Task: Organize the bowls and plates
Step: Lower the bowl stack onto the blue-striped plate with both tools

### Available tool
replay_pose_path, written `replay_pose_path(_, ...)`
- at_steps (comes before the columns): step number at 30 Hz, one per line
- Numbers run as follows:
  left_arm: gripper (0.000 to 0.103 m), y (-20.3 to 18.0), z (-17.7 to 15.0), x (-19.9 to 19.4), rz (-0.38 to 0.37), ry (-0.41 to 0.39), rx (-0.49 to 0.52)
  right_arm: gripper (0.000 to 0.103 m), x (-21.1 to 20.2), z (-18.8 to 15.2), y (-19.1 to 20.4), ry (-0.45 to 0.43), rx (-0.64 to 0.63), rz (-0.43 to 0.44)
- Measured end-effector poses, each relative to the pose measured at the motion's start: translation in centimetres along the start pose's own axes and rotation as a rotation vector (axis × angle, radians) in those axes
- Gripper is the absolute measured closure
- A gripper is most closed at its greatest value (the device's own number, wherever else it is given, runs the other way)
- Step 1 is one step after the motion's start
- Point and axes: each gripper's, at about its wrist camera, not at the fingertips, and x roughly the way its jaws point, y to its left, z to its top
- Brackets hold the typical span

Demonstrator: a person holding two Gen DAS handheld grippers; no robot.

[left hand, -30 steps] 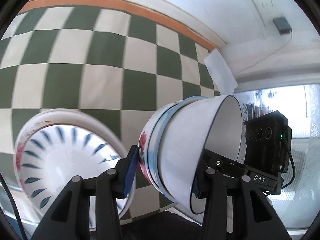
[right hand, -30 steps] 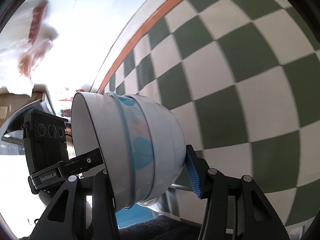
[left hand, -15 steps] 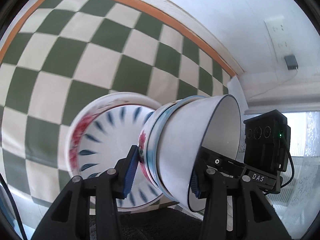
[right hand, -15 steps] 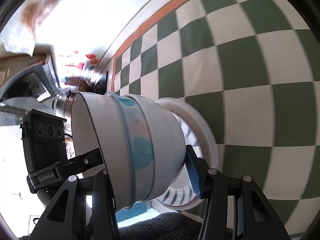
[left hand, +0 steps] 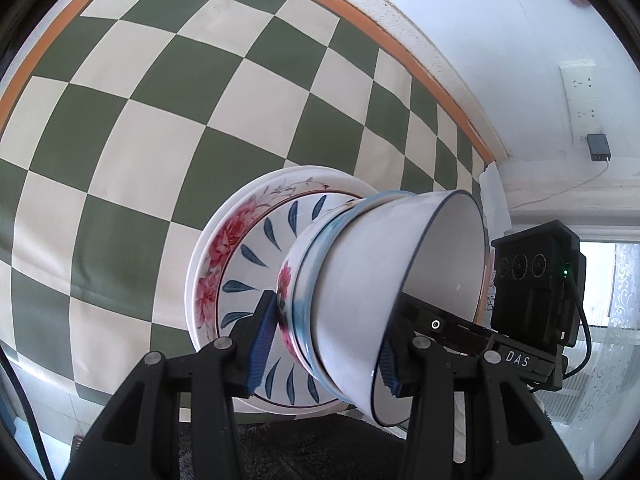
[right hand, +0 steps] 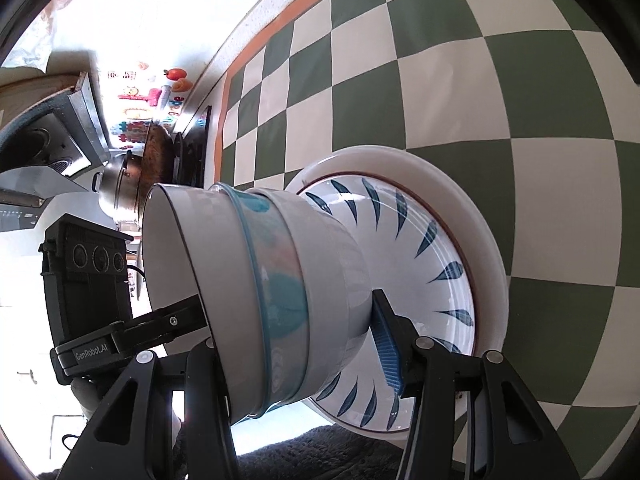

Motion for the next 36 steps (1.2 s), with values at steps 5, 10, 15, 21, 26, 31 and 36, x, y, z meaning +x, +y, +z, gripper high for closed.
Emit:
replay_pose_path(5,0.062,0.0,0.0,0.1,-0.005,0.006,0.000,0.051,0.3,0.1,0.0,0.001,0.007,-0.006)
replay_pose_path(10,0.062,-0.2,0.1,0.9,-0.007,0.016,0.001,0.051,-0.1,-0.1,-0.1,-0.005,0.014,-0.014)
replay_pose_path(15,0.062,-0.4,0.0,1.6,-0.002,0.025,0.001,0.051,-0.1,-0.3,-0.4,-0.008,0.019,-0.021)
replay_pose_path(21,0.062,-0.5,-0.1,2.0,0.008,0.035,-0.005,0.051,-0.1,-0.5,-0.8,-0.006,0.025,-0.022)
replay_pose_path(26,0.062,-0.4,-0.1,2.0,0.016,0.028,-0.006,0.051,0.1,-0.5,-0.9,-0.003,0.022,-0.016)
replay_pose_path(31,0.062,-0.4,-0.2,2.0,0.021,0.026,-0.005,0.051,0.3,-0.4,-1.0,-0.003,0.015,-0.016)
replay_pose_path(36,0.062,-0.5,-0.5,1.9,0.032,0.023,-0.008,0.051,0.3,-0.4,-0.9,-0.002,0.018,-0.017)
